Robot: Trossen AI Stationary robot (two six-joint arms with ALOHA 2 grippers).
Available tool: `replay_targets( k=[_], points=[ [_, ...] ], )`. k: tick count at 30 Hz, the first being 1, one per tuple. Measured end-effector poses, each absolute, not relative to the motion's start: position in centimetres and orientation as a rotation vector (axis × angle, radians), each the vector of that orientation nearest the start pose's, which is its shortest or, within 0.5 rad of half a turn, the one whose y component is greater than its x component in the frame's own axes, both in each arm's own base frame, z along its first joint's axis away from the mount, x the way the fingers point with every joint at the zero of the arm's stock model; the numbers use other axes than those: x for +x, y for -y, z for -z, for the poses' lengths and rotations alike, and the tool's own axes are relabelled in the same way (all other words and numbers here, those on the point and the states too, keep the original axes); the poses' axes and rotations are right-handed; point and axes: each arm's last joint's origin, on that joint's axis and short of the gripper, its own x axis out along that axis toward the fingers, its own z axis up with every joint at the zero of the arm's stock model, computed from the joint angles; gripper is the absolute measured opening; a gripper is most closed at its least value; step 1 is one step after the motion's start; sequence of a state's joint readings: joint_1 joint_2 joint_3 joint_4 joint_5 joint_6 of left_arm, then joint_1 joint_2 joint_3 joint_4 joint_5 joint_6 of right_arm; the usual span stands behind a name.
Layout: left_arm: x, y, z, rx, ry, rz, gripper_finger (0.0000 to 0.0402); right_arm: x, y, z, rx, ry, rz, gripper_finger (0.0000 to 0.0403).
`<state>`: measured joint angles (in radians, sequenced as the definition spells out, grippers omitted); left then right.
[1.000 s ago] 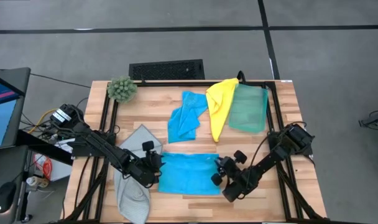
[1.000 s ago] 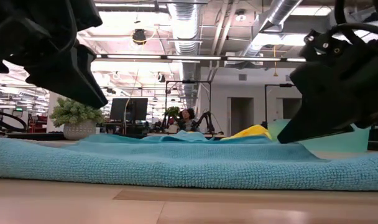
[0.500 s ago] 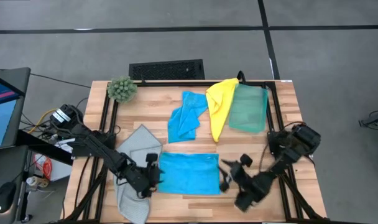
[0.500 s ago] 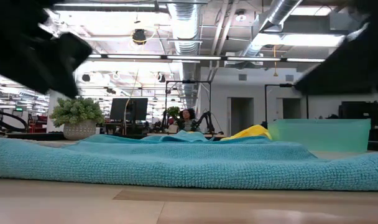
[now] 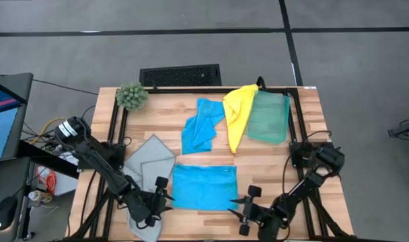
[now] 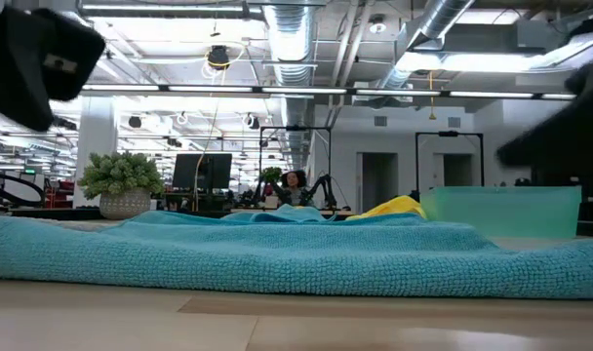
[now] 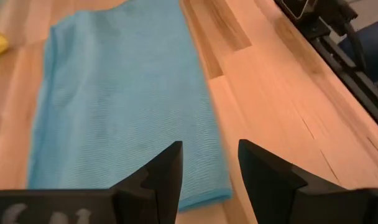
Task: Fold microfiber towels
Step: Fold the blue microfiber cloth
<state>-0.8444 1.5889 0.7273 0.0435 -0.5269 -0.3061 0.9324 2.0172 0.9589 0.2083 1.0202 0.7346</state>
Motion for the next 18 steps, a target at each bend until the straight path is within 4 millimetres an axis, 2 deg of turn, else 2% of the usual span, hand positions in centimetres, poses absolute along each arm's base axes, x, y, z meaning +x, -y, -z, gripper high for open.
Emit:
replay_targets(
  k=[4, 9, 18],
  points=[
    [20.9, 21.5, -13.3, 0.253, -0.700, 0.199, 0.0149, 23.9, -27.2, -8.5, 0.005, -0.419, 0.261, 0.0176],
    [21.1, 21.7, -11.4, 0.264, -0.752, 0.198, 0.0149, 23.6, -27.3, -8.2, 0.027, -0.451, 0.247, 0.0169],
    [21.1, 21.8, -11.0, 0.241, -0.779, 0.231, 0.0149, 23.3, -27.0, -7.6, 0.035, -0.561, 0.204, 0.0161]
  ],
)
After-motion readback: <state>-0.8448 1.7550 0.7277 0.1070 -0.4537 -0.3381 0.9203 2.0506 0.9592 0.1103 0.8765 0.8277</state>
